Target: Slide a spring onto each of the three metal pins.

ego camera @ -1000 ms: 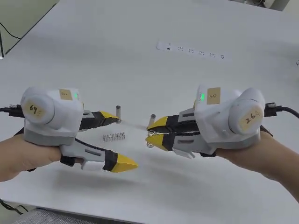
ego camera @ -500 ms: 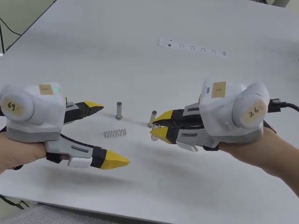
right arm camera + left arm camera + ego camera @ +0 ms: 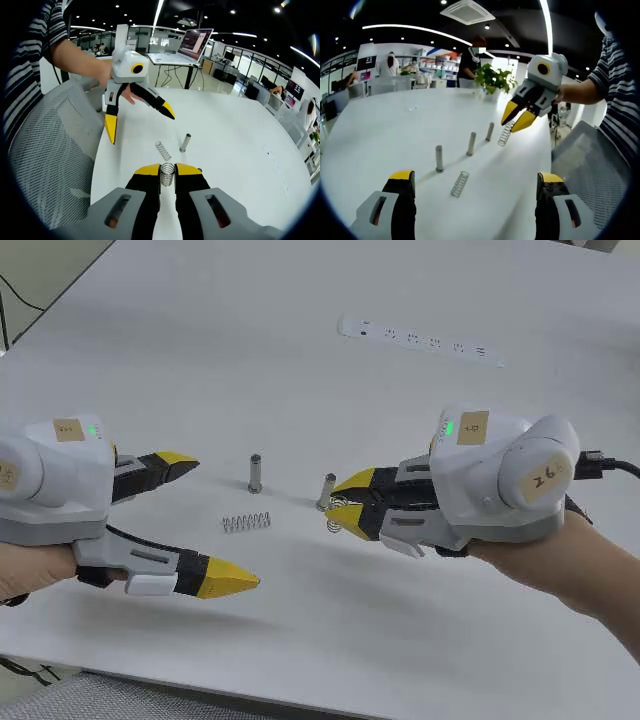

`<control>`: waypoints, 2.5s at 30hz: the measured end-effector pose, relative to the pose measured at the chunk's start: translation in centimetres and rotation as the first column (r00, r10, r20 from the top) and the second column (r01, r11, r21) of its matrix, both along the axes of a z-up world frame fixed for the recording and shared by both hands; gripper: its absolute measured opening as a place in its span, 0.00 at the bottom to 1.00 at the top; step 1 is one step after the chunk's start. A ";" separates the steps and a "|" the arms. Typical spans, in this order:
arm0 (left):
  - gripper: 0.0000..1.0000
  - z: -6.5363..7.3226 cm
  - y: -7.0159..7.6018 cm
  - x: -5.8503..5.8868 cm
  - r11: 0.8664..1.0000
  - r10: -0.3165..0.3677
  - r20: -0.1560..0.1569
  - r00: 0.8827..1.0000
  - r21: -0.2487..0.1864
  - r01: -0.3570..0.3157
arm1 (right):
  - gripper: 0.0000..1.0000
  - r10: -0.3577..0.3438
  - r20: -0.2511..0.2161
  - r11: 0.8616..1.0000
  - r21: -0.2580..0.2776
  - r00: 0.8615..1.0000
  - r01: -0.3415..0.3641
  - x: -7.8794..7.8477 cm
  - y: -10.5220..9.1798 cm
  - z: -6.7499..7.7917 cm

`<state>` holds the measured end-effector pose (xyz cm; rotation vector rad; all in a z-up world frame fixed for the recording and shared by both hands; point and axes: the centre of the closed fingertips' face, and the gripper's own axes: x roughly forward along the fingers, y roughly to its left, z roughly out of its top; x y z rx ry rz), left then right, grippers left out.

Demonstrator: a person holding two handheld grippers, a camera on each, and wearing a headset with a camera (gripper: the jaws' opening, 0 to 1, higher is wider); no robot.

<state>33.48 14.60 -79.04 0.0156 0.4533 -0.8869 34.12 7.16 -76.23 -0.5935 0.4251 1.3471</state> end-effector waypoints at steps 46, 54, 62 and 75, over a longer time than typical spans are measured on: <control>0.98 -0.1 1.1 0.2 0.999 0.037 -0.010 0.999 -0.005 -0.037 | 0.07 -0.228 -0.094 0.964 0.115 0.969 0.238 6.7 0.9 1.0; 0.98 -0.2 1.2 0.1 0.999 0.035 -0.011 0.999 0.000 -0.035 | 0.07 -0.227 -0.102 0.967 0.095 0.968 0.237 6.8 0.9 -0.1; 0.98 -0.2 1.2 0.1 0.999 0.040 -0.013 0.999 -0.003 -0.040 | 0.07 -0.224 -0.092 0.971 0.061 0.970 0.230 6.5 1.0 -1.4; 0.98 -0.4 1.3 0.0 0.999 0.042 -0.017 0.999 -0.001 -0.042 | 0.08 -0.236 -0.098 0.972 -0.013 0.967 0.236 6.6 0.7 -3.8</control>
